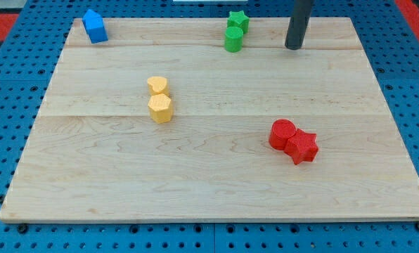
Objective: Point your arm at the green circle
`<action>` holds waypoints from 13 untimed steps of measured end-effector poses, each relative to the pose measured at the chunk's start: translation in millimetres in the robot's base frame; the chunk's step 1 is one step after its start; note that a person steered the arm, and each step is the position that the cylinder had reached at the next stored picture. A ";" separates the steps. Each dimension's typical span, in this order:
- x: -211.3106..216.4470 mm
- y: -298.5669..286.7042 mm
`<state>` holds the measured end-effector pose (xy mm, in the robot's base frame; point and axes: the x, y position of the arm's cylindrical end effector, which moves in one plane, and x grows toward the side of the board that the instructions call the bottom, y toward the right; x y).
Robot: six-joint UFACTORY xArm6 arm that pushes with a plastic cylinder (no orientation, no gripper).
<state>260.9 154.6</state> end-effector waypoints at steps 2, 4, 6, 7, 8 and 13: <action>-63.9 -9.8; -67.1 -92.6; -61.3 -61.8; -21.5 -60.2; 0.0 -78.0; -9.5 -94.7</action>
